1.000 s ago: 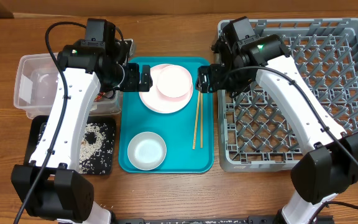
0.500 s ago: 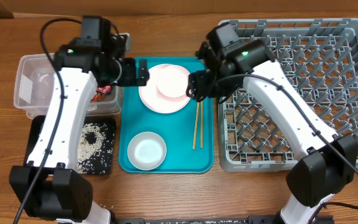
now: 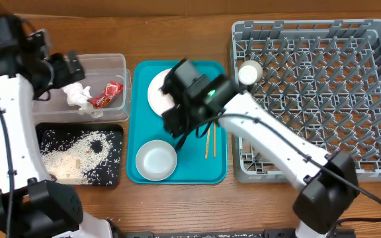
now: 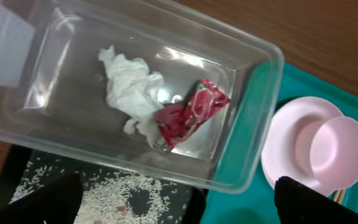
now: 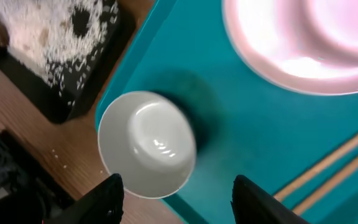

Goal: Sort waste into correct bins and load items into the dishwasher
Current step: 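Lower the right gripper and grasp the pink bowl's rim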

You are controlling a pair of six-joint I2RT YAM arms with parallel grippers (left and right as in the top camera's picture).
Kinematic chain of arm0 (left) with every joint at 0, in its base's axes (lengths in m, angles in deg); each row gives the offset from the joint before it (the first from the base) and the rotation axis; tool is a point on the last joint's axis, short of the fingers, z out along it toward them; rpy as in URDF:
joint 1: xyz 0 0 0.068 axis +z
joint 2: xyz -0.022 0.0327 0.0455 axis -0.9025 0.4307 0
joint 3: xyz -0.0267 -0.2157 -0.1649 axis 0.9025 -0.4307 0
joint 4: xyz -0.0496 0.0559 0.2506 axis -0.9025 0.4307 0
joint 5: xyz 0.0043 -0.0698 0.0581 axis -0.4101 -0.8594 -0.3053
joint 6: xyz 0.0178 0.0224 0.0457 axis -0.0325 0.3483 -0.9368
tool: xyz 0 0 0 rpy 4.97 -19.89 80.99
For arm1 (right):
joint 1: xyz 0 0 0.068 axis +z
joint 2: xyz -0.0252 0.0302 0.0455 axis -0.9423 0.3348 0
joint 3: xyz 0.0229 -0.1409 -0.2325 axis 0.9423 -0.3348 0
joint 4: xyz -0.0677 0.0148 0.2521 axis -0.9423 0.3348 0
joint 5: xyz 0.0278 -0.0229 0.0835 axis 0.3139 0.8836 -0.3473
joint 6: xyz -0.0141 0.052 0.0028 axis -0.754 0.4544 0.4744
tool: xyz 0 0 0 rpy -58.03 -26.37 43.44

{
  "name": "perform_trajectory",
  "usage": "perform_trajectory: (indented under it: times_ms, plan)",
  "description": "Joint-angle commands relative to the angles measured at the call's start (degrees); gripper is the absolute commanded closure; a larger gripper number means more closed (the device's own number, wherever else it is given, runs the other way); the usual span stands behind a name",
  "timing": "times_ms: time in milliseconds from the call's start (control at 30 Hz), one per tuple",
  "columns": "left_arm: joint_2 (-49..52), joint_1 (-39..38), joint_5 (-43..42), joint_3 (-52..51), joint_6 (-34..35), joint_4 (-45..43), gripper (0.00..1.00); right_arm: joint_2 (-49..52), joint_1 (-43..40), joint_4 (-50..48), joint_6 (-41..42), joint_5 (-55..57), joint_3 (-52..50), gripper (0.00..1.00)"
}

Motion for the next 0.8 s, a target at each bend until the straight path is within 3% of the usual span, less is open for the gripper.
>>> perform_trajectory:
  times_ms: [0, 367, 767]
  plan:
    - [-0.9, 2.1, -1.4, 1.5, 0.5, 0.6, 0.00, -0.8, 5.0, -3.4, 0.0, 0.6, -4.2, 0.43]
    - [-0.9, 2.0, -1.3, 1.5, 0.4, 0.6, 0.00, -0.8, 17.6, -25.5, 0.0, 2.8, -15.6, 0.48]
    - [-0.9, 2.0, -1.3, 1.5, 0.4, 0.6, 0.00, -0.8, 18.1, -30.3, -1.5, 32.1, -17.5, 0.51]
